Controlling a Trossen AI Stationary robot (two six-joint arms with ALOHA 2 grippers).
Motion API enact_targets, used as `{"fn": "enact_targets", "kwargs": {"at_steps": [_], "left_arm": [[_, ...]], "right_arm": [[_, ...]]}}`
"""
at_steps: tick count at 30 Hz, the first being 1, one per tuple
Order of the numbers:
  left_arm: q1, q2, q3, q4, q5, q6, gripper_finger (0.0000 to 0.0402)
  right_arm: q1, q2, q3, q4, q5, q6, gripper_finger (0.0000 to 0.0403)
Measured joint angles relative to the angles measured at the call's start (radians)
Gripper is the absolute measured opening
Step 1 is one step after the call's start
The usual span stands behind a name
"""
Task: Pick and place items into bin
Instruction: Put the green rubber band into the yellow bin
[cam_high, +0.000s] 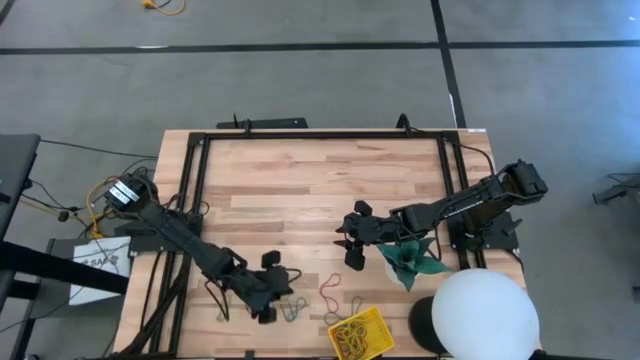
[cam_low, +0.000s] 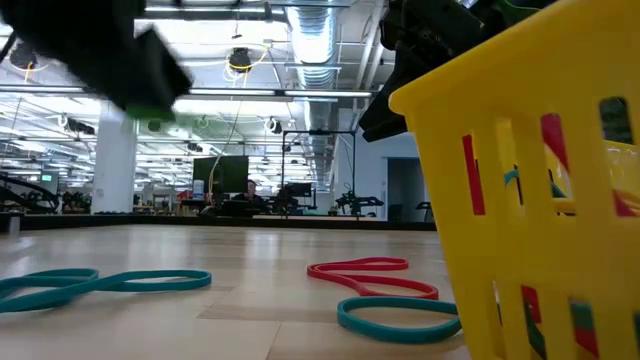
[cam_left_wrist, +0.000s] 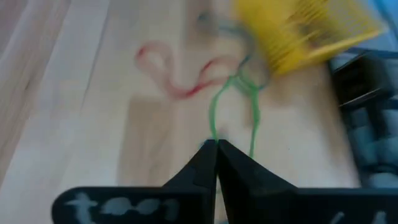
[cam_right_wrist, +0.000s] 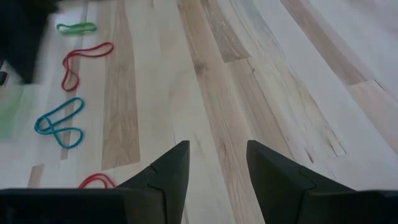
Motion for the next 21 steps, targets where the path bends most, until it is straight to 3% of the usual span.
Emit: {"fn": "enact_targets", "kwargs": {"at_steps": [8,21], "left_arm": [[-0.012,-0.001,0.168,0.042,0.05,0.154,0.0],[0.053,-0.002,0.186,0.17,0.074,0.26,0.0]], "right_arm": [[0.0,0.0,0.0,0.0,0.0,0.0,0.0153],[0.0,0.0,0.0,0.001,0.0,-0.001,0.0153]]}}
